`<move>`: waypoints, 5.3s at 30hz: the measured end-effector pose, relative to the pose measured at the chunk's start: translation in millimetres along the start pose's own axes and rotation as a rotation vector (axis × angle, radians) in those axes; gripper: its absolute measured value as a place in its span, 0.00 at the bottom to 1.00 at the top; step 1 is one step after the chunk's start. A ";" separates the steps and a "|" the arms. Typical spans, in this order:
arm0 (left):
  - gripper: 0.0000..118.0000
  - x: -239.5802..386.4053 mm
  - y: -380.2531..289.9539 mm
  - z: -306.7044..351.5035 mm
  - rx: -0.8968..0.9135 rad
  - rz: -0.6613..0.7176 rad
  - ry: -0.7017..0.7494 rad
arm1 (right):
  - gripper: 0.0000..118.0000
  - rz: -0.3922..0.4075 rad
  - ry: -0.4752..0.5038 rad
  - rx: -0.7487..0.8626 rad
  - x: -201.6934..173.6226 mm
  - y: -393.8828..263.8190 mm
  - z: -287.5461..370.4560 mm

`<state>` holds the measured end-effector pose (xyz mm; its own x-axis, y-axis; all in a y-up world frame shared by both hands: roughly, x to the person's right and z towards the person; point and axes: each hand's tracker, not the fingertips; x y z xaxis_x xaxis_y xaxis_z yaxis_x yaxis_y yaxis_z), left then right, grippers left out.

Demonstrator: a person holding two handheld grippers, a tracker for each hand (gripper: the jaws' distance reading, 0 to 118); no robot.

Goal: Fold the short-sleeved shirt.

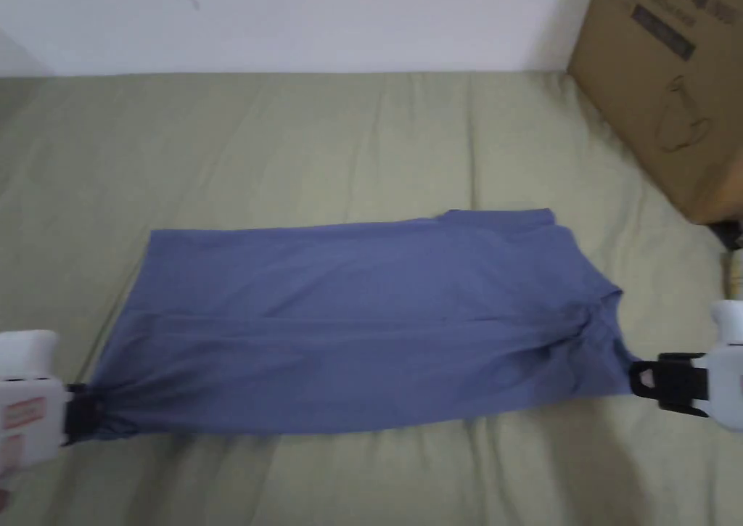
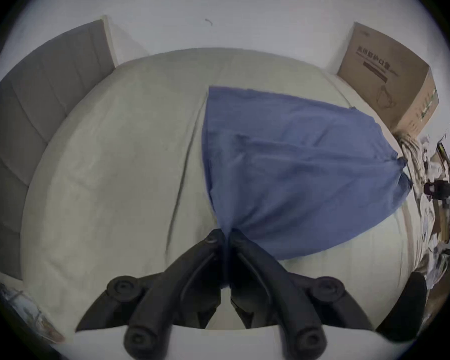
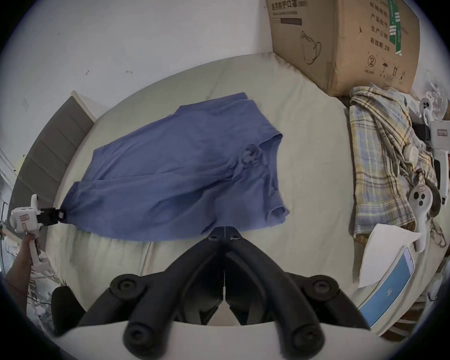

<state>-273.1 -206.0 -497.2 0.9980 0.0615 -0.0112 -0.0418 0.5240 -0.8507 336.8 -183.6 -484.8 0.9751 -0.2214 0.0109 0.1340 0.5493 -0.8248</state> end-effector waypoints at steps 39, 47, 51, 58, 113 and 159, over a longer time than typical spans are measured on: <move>0.01 -28.6 -47.1 59.1 -0.186 0.014 -0.110 | 0.06 0.025 -0.081 -0.291 45.0 -23.8 33.1; 0.63 -26.5 -88.6 39.1 -0.189 0.042 -0.129 | 0.58 0.010 -0.155 -0.287 43.6 -60.1 4.0; 1.00 -24.3 -78.5 54.4 -0.098 0.104 -0.142 | 0.98 0.042 -0.194 -0.185 21.6 -52.0 22.9; 1.00 10.5 -41.0 103.1 0.119 -0.003 -0.063 | 0.98 0.180 -0.167 -0.063 -42.4 -17.0 53.8; 0.00 -24.4 157.3 -35.1 -0.028 -0.020 -0.186 | 0.98 0.091 -0.190 -0.218 9.1 179.5 -189.8; 0.28 -28.3 -86.3 41.6 -0.136 0.024 -0.248 | 0.22 0.025 -0.065 -0.164 30.5 -83.6 12.6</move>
<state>-299.7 -217.6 -401.6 0.9545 0.2867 0.0827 -0.0416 0.4024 -0.9145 357.6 -226.1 -408.3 0.9879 -0.1537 0.0220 0.0846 0.4139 -0.9064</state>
